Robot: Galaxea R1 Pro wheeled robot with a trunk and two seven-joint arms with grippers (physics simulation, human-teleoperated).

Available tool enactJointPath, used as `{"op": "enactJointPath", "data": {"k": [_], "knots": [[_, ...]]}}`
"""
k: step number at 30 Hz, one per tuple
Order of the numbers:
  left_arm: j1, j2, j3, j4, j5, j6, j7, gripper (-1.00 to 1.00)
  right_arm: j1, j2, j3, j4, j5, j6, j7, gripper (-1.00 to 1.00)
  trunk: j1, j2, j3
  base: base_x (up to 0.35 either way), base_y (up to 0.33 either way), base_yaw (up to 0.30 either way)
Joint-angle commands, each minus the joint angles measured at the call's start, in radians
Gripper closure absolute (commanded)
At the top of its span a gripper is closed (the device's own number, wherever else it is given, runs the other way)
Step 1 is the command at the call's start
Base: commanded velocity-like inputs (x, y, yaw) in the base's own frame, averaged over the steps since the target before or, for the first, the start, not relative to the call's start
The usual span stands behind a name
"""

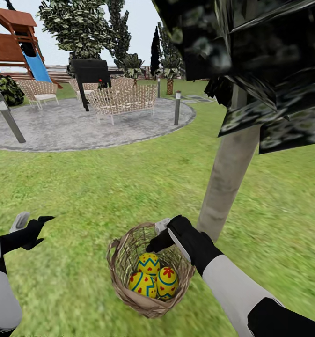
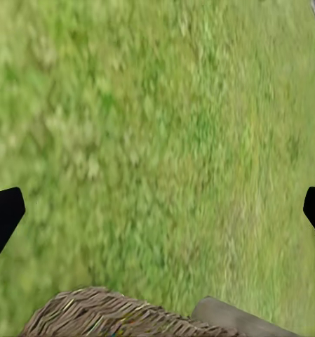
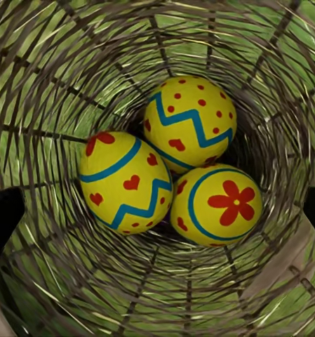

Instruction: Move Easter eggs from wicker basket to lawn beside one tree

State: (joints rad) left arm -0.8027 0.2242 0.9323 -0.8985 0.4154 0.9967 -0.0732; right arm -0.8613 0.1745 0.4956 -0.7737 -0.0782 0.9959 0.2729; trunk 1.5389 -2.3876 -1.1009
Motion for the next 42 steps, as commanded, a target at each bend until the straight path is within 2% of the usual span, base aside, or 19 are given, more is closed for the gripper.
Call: {"op": "enactJointPath", "data": {"k": [1,7,18,24,30,36,38,40,41,42], "knots": [[-0.001,0.0,0.003,0.0,-0.007,0.005,-0.008,-1.0,-0.001,0.0,0.001,-0.001,-0.008,0.004,-0.004,-1.0,0.0,0.0,-0.001,0.0,0.0,0.075],[-0.001,-0.003,0.003,0.0,-0.007,0.006,-0.008,-1.0,0.002,0.0,0.0,0.006,-0.009,0.004,-0.005,-1.0,0.0,0.0,-0.005,0.0,0.0,0.028],[-0.001,-0.037,0.003,0.0,-0.008,0.005,-0.007,-1.0,0.005,0.0,0.003,0.015,-0.014,0.008,-0.013,-1.0,0.0,0.0,-0.022,0.0,0.0,0.125],[-0.001,-0.043,0.003,-0.001,-0.009,0.005,-0.007,-1.0,-0.005,0.0,0.0,0.006,-0.014,-0.003,-0.116,-1.0,0.0,0.0,-0.032,0.0,0.0,0.138],[-0.001,-0.044,0.003,-0.001,-0.009,0.005,-0.007,-1.0,-0.014,0.0,-0.004,0.021,-0.015,-0.005,-0.135,-1.0,0.0,0.0,-0.041,0.0,0.0,0.138],[-0.001,-0.046,0.002,0.014,-0.009,0.004,-0.007,-1.0,-0.032,0.0,-0.006,0.094,-0.015,-0.011,-0.195,-1.0,0.0,0.0,-0.051,0.0,0.0,0.138],[-0.001,-0.046,-0.011,0.033,-0.01,0.003,-0.007,-1.0,-0.033,0.0,-0.011,0.105,-0.015,-0.012,-0.201,-1.0,0.0,0.0,-0.054,0.0,0.0,0.135],[-0.001,-0.046,-0.05,0.041,-0.009,0.003,-0.008,-1.0,-0.032,0.0,-0.029,0.11,-0.015,-0.012,-0.204,-1.0,0.0,0.0,-0.058,0.0,0.0,0.062],[-0.001,-0.046,-0.077,0.044,-0.008,0.003,-0.008,-1.0,-0.031,0.0,-0.058,0.111,-0.014,-0.011,-0.205,-1.0,0.0,0.0,-0.059,0.0,0.0,-0.08],[-0.001,-0.046,-0.082,0.044,-0.008,0.003,-0.008,-1.0,-0.031,0.0,-0.067,0.112,-0.014,-0.011,-0.205,-1.0,0.0,0.0,-0.061,0.0,0.0,-0.108]]}}
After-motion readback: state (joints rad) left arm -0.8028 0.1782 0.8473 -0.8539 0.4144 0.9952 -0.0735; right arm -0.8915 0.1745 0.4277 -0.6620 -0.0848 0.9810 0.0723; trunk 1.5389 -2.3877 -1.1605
